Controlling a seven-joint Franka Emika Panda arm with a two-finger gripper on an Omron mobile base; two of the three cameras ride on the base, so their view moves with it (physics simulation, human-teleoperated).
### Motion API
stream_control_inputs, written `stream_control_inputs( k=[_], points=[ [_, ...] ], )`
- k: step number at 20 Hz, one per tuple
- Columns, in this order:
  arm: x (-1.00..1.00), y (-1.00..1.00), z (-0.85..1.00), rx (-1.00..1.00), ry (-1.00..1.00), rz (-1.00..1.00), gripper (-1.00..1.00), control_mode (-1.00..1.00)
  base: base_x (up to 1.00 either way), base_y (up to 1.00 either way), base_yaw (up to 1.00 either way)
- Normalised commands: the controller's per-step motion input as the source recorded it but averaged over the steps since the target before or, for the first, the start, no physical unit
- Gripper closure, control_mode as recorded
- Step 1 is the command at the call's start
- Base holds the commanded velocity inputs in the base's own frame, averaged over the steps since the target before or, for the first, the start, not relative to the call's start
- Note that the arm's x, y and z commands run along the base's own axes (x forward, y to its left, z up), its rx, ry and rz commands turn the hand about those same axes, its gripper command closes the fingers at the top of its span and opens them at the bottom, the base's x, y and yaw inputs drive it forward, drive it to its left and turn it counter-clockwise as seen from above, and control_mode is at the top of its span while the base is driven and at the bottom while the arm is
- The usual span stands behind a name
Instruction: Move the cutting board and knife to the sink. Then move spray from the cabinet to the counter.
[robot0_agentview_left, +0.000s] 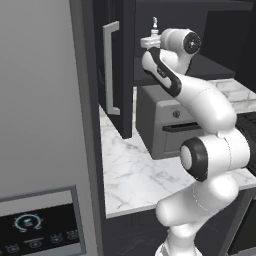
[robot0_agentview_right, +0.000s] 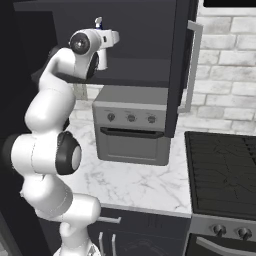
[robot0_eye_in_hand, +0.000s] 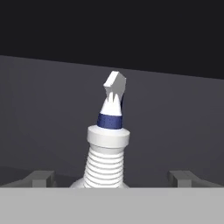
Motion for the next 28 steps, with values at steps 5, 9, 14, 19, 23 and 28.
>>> stream_control_inputs(
  k=[5, 9, 14, 19, 23, 28],
  points=[
    [0.28, 0.03, -0.02, 0.00, 0.00, 0.00, -1.00, -1.00, 0.00, 0.00, 0.00],
    [0.33, 0.06, -0.03, 0.00, 0.00, 0.00, -1.00, -1.00, 0.00, 0.00, 0.00],
    [0.27, 0.03, -0.03, 0.00, 0.01, 0.00, -1.00, -1.00, 0.00, 0.00, 0.00],
    [0.19, 0.02, -0.01, 0.00, 0.01, 0.00, 1.00, -1.00, 0.00, 0.00, 0.00],
    [0.04, 0.00, 0.00, 0.00, 0.02, 0.00, 1.00, -1.00, 0.00, 0.00, 0.00],
    [0.00, 0.00, 0.00, 0.02, 0.07, 0.00, 1.00, -1.00, 0.00, 0.00, 0.00]
  ],
)
